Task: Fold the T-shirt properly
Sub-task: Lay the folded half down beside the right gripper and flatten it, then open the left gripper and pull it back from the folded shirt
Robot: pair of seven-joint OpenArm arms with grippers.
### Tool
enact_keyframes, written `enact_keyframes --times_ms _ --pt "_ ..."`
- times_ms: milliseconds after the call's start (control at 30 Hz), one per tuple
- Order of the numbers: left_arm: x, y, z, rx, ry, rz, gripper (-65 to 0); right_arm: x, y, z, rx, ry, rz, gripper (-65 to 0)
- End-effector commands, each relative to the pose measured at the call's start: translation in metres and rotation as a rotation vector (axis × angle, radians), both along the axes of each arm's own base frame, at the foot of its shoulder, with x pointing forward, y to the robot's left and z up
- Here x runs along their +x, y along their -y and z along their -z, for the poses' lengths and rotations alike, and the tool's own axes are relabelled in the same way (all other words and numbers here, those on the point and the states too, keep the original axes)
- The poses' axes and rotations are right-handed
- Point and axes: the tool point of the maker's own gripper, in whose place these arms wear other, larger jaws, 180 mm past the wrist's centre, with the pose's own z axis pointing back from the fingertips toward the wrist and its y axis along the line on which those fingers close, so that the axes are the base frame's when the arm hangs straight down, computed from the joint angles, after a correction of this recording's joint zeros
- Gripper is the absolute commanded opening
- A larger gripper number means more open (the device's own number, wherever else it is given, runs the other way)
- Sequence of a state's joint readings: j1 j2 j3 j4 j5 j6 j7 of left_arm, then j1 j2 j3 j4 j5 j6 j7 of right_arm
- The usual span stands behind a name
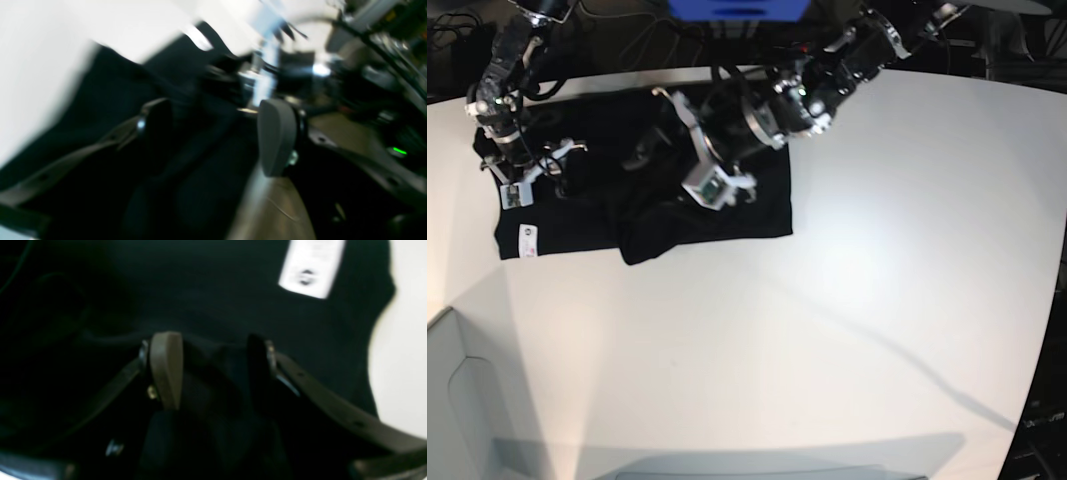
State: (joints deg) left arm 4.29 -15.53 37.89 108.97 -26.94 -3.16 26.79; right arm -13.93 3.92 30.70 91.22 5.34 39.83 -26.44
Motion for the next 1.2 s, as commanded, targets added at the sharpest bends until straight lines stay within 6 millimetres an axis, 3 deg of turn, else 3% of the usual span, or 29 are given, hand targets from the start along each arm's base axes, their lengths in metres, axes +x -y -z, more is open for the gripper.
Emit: enact_keyframes --times_ms 0,67,200,233,333,567,700,967,1067,1167 --pt "0.014 -0.019 -0.003 -0.007 0.013 -0.076 -26.1 0.008 0.002 -0.012 -0.002 0.046 -0.004 -33.3" --pt "0.038 -0.057 0.01 0.012 -0.013 -0.222 -26.0 0.008 0.001 -0.011 -0.002 0.046 -0.005 -33.3" --pt "0.077 -0.112 0.029 -0.004 -0.076 -0.479 -26.0 0.007 0.0 -0.011 0.002 0.044 -0.006 -33.3" --pt "0.083 -0.122 0.034 -0.013 -0.094 -0.527 -26.0 0.007 0.0 -0.011 0.002 0.044 -0.006 -33.3" --pt "0.084 -0.12 0.051 -0.014 -0.148 -0.549 -26.0 0.007 0.0 -0.011 0.002 0.044 -0.006 -33.3" --pt "0.068 -0.072 0.085 0.036 -0.227 -0.405 -26.0 0.007 0.0 -0.011 0.002 0.044 -0.006 -33.3" --pt "0.053 -0.038 0.089 0.051 -0.233 -0.296 -26.0 0.007 0.0 -0.011 0.002 0.044 -0.006 -33.3" --pt "0.006 0.05 0.068 0.053 -0.164 0.025 -26.0 0.007 0.0 -0.011 0.002 0.044 -0.006 -33.3" --pt "-0.013 0.071 0.061 0.054 -0.137 0.119 -26.0 0.008 0.0 -0.011 0.002 0.046 -0.006 -33.3" --pt "-0.025 0.084 0.04 0.017 -0.096 0.172 -26.0 0.008 0.0 -0.011 0.002 0.046 -0.006 -33.3"
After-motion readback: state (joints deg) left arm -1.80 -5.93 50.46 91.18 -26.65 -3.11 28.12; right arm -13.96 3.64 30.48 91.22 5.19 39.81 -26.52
